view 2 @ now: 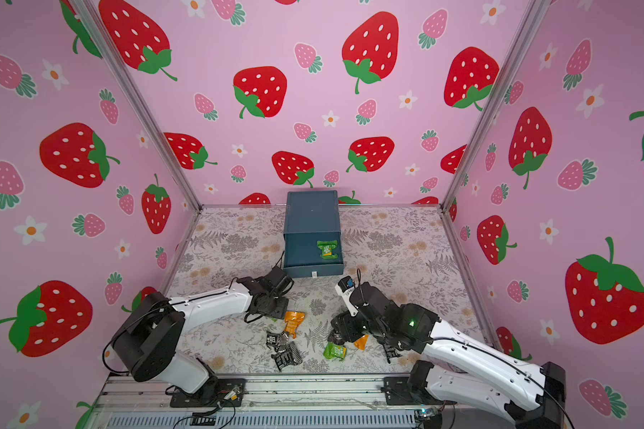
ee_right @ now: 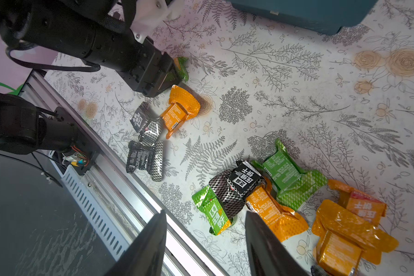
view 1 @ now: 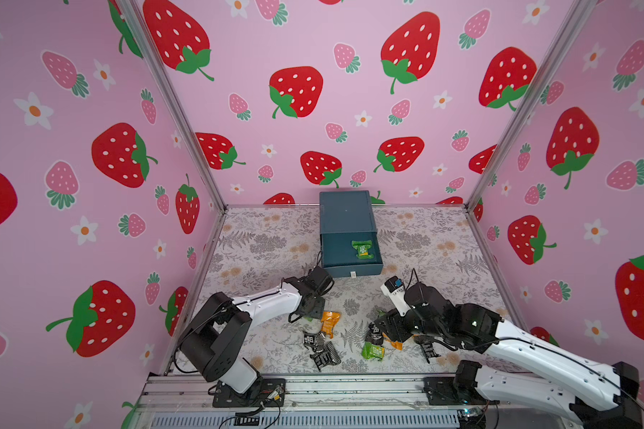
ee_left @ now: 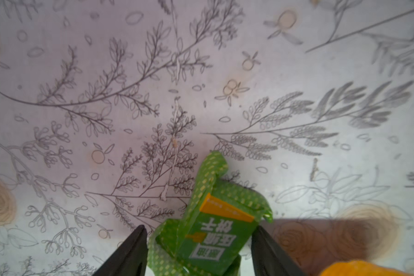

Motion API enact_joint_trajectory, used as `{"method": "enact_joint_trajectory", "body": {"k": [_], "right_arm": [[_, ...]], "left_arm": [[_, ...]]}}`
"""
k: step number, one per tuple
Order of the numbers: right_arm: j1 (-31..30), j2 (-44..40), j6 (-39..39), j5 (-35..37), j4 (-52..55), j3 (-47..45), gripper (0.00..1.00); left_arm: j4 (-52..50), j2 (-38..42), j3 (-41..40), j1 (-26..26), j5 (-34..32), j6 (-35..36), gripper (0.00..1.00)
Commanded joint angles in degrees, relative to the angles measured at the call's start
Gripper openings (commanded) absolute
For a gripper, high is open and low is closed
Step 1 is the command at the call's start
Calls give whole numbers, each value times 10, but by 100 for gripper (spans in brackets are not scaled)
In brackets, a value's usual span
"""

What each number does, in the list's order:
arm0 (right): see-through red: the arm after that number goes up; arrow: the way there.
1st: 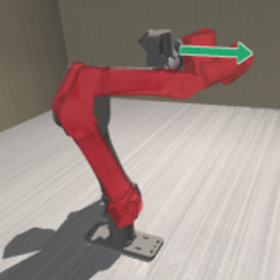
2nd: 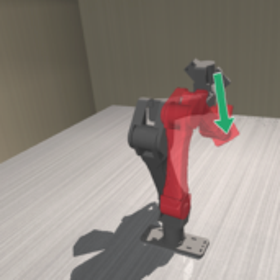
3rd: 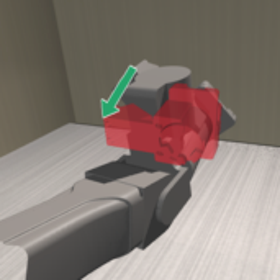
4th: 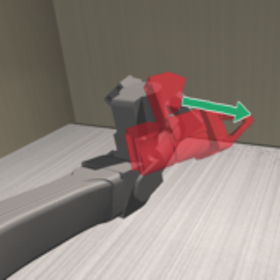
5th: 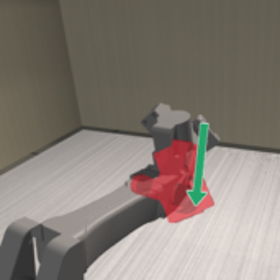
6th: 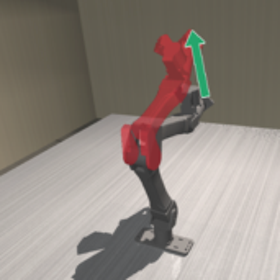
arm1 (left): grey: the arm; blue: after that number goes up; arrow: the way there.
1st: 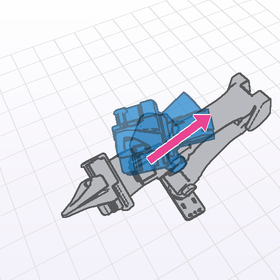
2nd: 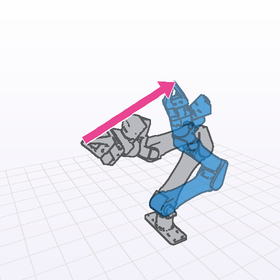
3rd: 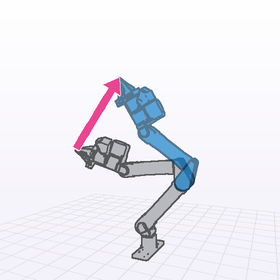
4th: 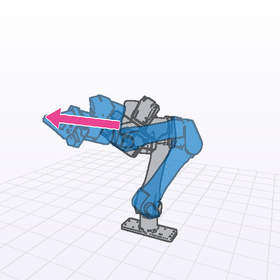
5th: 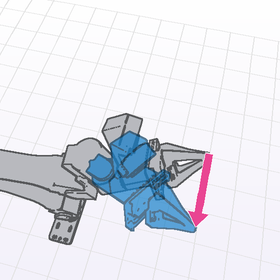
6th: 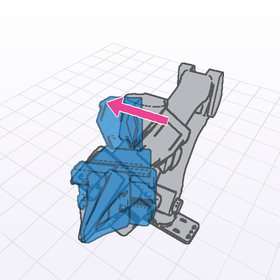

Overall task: Place the cookies into the drawer by color
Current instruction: Pick up the cookie at the center of the board.

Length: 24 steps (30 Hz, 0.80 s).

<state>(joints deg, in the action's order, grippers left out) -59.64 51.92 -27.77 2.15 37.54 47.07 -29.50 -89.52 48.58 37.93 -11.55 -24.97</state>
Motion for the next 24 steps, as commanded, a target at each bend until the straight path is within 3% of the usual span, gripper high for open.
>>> {"method": "enact_joint_trajectory", "body": {"k": [1,8,14,19,24], "right_arm": [[-1,-8,4,0,3,-4,58],[-1,-6,4,-1,4,-5,58],[-1,-6,4,-2,2,-4,58],[-1,-8,3,1,1,-5,58],[-1,-5,3,0,0,-4,58]], "left_arm": [[-2,-2,30,-6,-6,32,73],[3,-17,30,-22,24,33,73],[34,-11,4,-32,64,22,64],[40,-17,-6,-32,87,12,40],[11,-3,-25,-25,46,-28,43]]}}
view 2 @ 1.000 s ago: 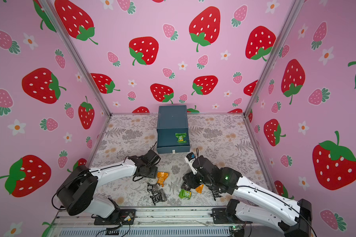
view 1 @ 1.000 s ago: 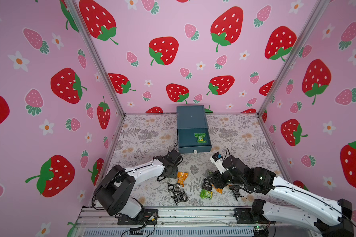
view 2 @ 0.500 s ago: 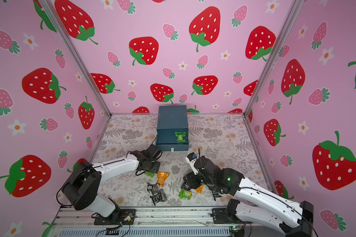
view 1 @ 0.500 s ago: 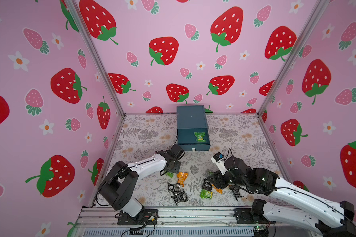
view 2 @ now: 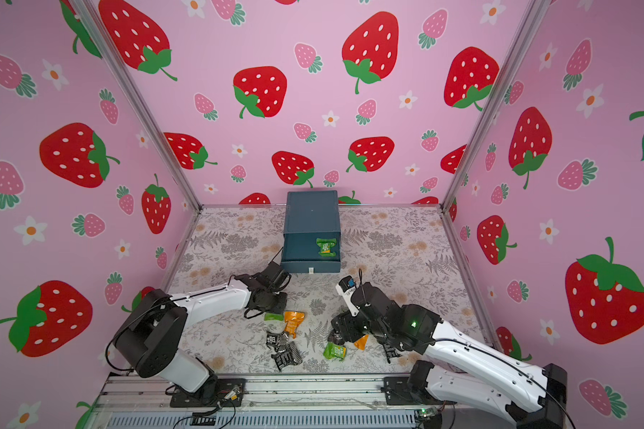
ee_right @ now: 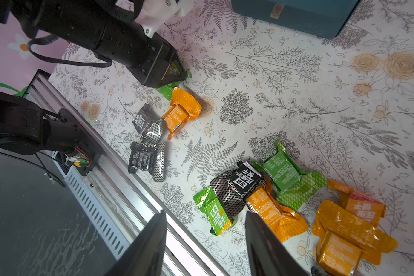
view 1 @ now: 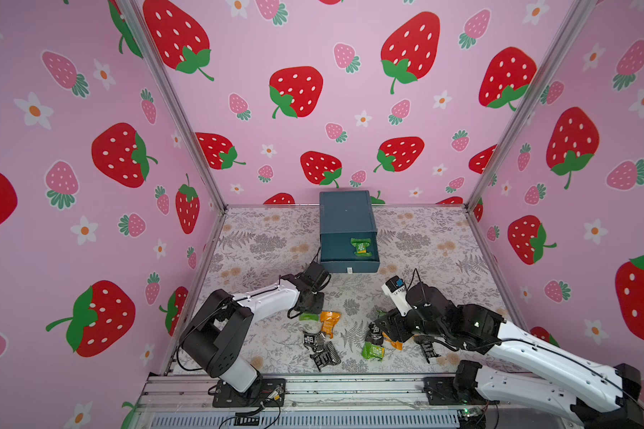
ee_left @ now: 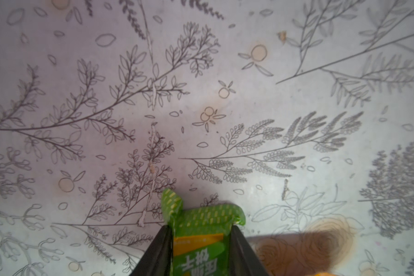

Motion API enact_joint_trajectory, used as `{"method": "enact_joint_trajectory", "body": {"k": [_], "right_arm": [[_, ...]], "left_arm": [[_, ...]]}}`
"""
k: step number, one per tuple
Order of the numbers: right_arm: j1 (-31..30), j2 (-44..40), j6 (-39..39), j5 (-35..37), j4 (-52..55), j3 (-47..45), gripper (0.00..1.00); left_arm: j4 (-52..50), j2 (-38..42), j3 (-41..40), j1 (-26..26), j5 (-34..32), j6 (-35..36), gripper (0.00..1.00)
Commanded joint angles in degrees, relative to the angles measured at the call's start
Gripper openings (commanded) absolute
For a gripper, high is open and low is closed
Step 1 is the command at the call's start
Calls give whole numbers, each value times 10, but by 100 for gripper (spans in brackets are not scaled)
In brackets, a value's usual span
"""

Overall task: Place the cookies into the drawer by color
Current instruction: Pick up the cookie at the center of the board.

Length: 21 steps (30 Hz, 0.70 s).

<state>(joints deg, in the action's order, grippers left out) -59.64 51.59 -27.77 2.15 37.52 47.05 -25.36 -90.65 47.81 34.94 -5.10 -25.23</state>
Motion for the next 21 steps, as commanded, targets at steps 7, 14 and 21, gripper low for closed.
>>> {"method": "enact_joint_trajectory", "body": {"k": [7,14,21], "right_arm": [[-1,-2,3,-1,-3,-3,58],[0,-14,-17,1,-12,-6,59],[0,-55,-121,22,-88,-60,72]], "left_arm": [[-34,47,-34,10,-12,-45,43],[-7,92,-59,9,14,-64,23],[-29,235,-70,-24,31,-82,25]]}}
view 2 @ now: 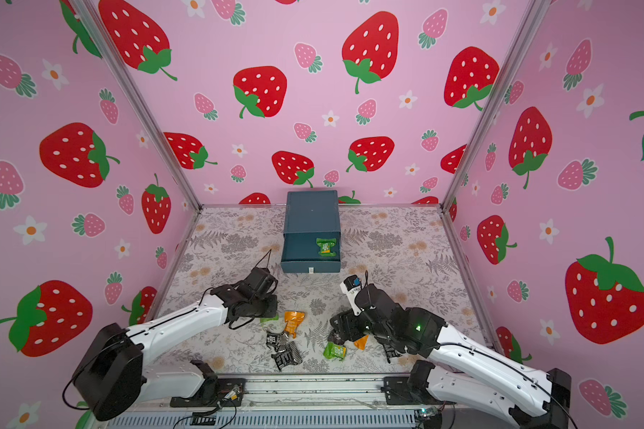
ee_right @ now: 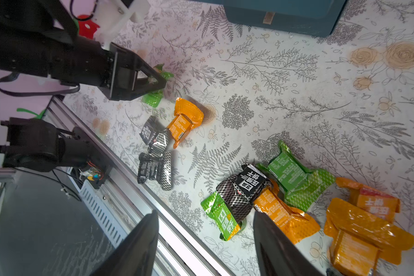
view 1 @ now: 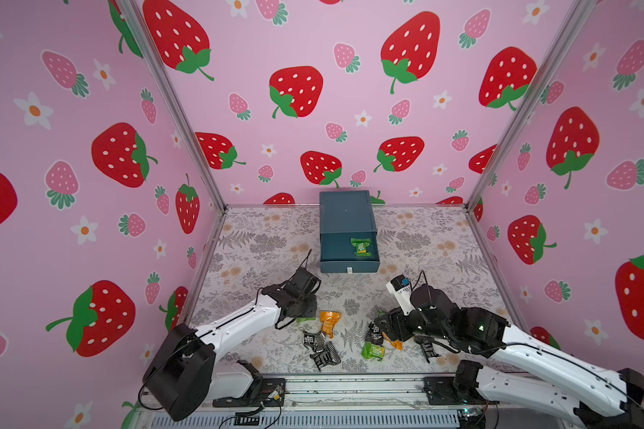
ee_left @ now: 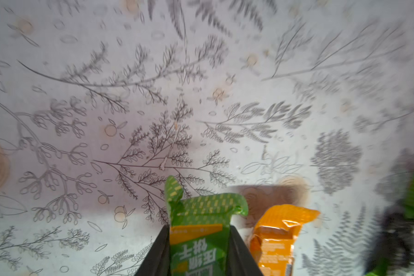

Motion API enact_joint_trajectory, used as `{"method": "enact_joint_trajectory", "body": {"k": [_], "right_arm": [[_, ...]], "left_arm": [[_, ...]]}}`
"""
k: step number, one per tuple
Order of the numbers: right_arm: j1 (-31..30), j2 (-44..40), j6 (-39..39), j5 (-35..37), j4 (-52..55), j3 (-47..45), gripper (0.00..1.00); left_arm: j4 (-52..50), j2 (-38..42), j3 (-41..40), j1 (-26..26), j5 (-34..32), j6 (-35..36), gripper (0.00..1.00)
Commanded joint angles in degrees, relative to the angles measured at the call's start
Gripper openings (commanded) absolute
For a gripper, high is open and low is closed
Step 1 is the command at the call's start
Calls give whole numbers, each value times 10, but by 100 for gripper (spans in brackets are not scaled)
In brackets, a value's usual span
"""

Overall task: Place the cookies into the drawer by color
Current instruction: Pick up the cookie at the center of the board, then place the cookie in the drawer.

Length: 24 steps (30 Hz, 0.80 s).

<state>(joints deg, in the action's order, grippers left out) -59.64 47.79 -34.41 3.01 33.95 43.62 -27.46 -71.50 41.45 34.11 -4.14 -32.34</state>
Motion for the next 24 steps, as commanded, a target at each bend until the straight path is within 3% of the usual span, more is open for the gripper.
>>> {"method": "enact_joint_trajectory", "body": {"k": [1,5,12,18,22,24], "right_arm": [[0,-18,-59,13,-75,-34,74],[5,-2,-48,10,-127,-31,82],[44,22,-19,14,-114,26,82],[60,70,15,60,-54,120,82],[65,116,18,196,43,209,80],[82,143,16,219,81,248,80]], "left_arm": [[-10,59,-2,-22,32,-6,25],[-95,122,48,-31,-9,-7,28],[-165,157,166,-33,-22,-8,27],[-217,51,328,8,-39,9,26],[-253,-38,440,39,-67,15,27],[-276,-94,501,51,-80,25,28]]}}
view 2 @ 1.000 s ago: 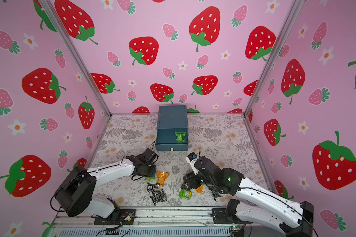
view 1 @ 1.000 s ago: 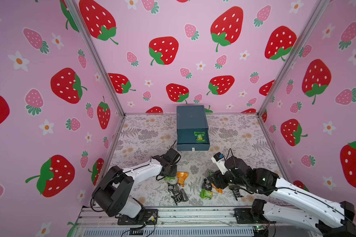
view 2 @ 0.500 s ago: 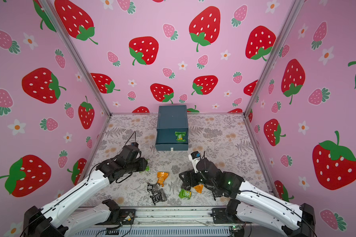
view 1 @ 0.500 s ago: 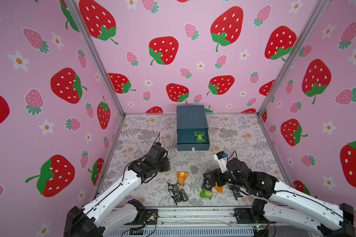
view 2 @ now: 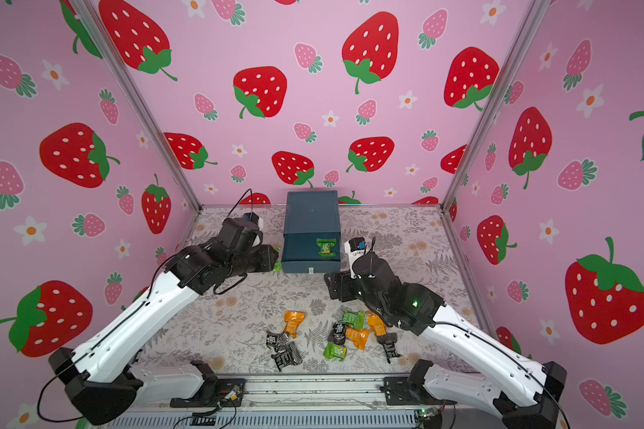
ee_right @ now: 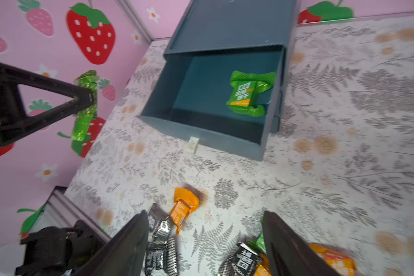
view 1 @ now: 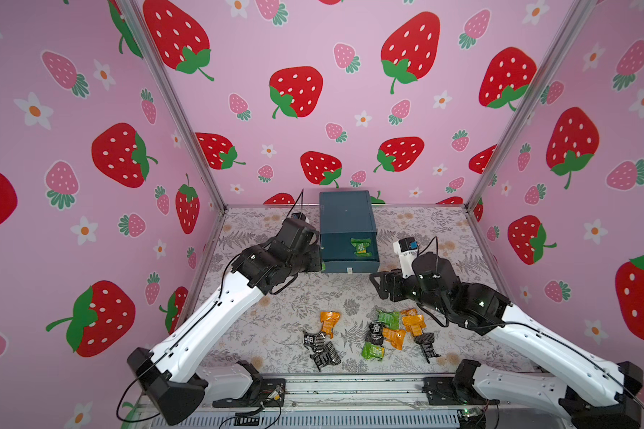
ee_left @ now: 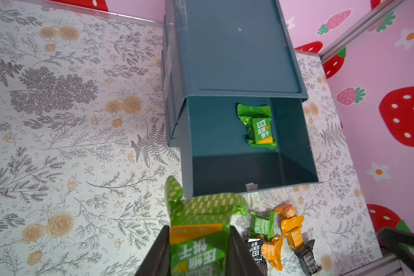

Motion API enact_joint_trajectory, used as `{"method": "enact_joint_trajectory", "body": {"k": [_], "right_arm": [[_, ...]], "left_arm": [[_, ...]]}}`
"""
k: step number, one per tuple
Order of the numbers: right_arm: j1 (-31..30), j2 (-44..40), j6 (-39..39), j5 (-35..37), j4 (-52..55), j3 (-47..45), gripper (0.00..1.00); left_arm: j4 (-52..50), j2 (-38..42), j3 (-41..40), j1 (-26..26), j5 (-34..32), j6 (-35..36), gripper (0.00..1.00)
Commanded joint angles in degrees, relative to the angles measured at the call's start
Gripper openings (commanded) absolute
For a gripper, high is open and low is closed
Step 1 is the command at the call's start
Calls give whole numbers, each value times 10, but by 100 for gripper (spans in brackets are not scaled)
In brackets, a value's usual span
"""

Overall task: Place the cookies into the drawer by color
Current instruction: Place the cookie in the drawer.

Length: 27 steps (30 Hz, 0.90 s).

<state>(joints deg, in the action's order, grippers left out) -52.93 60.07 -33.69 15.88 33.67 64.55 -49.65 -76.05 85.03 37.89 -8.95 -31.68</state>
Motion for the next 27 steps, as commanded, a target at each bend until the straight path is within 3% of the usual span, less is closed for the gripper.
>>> {"method": "enact_joint_trajectory", "body": {"k": [1,4,10,27], "right_arm": [[24,27,13,85,84,46,80],[66,36,33,37,65,52,80],[148,41,45,-101,24,26,80],[165,31,53,-157,-12,-10,80]], "left_arm": [[-67,-74,95,14,-37,24,28],[-110,-150,177,15,-42,31,27],[-137,-239,264,11,-45,36,27],[-124,-252,256,26,-48,37,24]]}}
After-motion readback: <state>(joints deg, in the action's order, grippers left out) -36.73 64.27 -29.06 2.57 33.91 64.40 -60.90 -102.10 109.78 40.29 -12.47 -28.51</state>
